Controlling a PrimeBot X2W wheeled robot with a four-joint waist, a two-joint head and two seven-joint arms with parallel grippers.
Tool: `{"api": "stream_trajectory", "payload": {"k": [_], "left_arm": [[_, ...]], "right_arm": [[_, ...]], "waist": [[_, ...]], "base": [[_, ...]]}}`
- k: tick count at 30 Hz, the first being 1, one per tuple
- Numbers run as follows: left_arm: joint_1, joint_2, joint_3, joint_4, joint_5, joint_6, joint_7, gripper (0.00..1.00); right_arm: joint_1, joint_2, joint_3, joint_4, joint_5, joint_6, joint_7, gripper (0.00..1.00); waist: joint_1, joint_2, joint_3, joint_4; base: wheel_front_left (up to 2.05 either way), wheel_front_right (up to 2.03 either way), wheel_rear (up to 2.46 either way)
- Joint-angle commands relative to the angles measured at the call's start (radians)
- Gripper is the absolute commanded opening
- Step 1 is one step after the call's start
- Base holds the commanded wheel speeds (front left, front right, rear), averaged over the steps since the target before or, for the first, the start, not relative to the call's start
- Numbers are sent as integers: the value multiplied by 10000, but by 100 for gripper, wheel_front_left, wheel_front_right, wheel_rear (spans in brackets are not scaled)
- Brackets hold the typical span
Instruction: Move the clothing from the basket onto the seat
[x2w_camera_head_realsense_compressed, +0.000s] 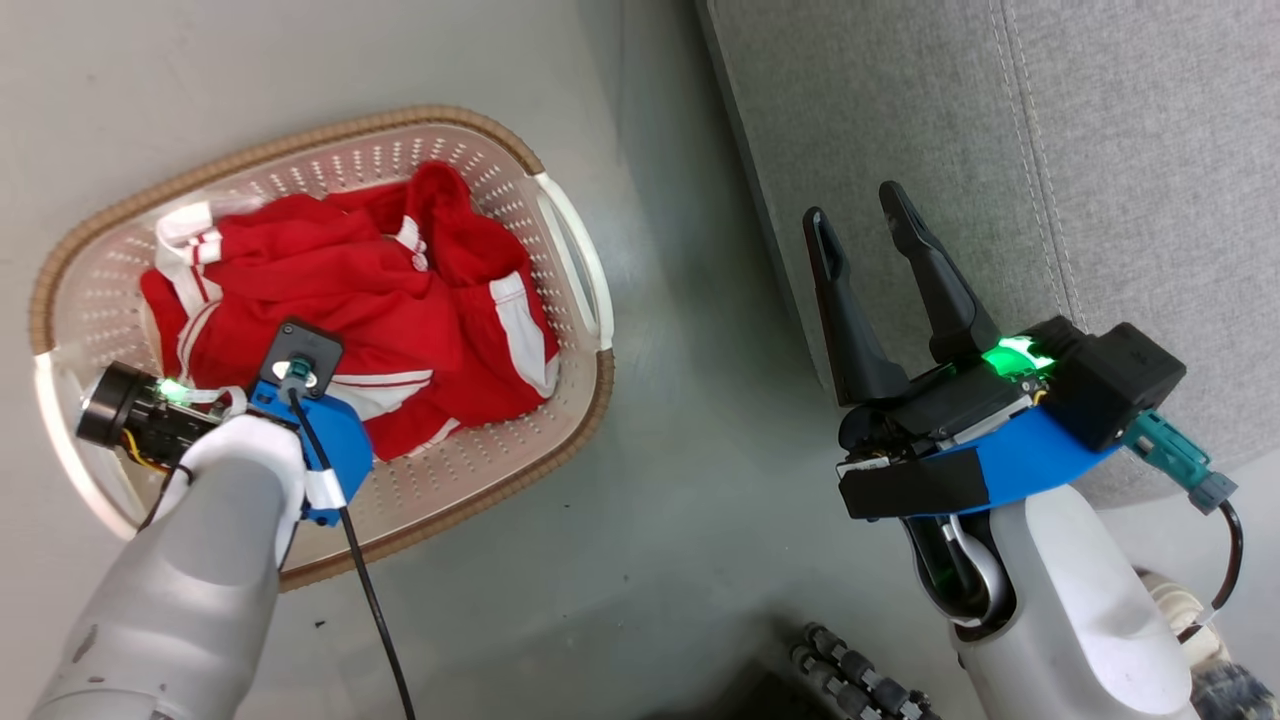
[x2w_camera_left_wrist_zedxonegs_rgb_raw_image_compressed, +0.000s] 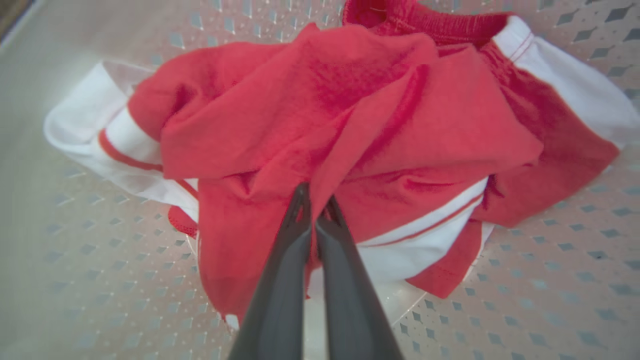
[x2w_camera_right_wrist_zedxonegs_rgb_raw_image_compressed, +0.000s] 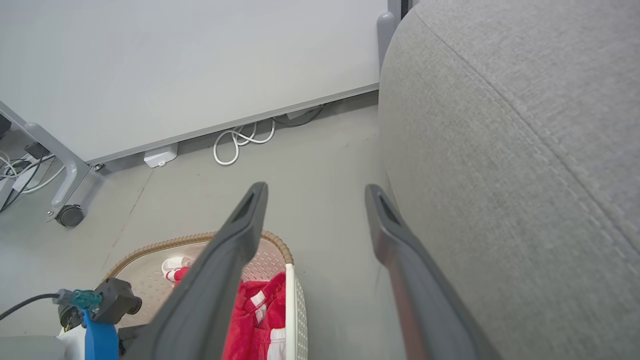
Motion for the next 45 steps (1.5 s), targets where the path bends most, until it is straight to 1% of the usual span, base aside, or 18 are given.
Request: {"api": "stream_trajectory", "payload": {"k": [1,3,4,7,9,11,19,26,32,38,45], "left_arm": [[-68,-68,-44,37,-65,-9,-80,0],[-4,-283,-101,64,-113,-93,-170,0],[-4,-283,-101,64,-113,-93,-170,0],[145,-589,-198,108,-171,-185,-301,0],[273,-856,-241,125,-228,-261,-390,0],[405,-1125,-290,154,-310,-433,-465,0],[854,-1780,-518,94,-625,-829,-721,0],[1265,-1953,-1100,-474,-900,-1052,-856,0],[1588,-1949,-1825,-1635,-1683,-1126,-887,0],[1493,-1941,-2535,-2701,-2632,-1121,-857,0],[938,-1944,-3380,-3685,-3721,-1125,-585,0]], "right_arm": [[-51,-15,-53,49,-108,4,-33,100],[10,-18,-118,195,-288,4,-33,100],[10,-18,-118,195,-288,4,-33,100],[155,-19,-249,423,-517,4,-31,100],[260,-19,-369,619,-725,4,-31,100],[411,-22,-493,812,-932,4,-31,100],[920,-27,-898,1731,-1622,4,-5,100],[1600,-25,-1326,2036,-1963,4,403,100],[2180,-25,-1404,1990,-1952,4,732,100],[2696,-24,-1453,1881,-1897,4,995,100],[3167,-24,-1404,1788,-1931,4,1213,100]], "waist": [[0,0,-158,112],[0,0,-498,310],[0,0,-498,310],[0,0,-1070,607],[0,0,-1529,842],[0,0,-2002,1090],[0,0,-3944,1972],[0,0,-5506,2625],[0,0,-6627,2974],[0,0,-7429,3202],[0,0,-7935,3356]], "base": [[0,0,0],[0,0,0],[0,0,0],[0,0,0],[0,0,0],[0,0,0],[0,0,0],[0,0,0],[0,0,0],[0,0,0],[0,0,0]]}}
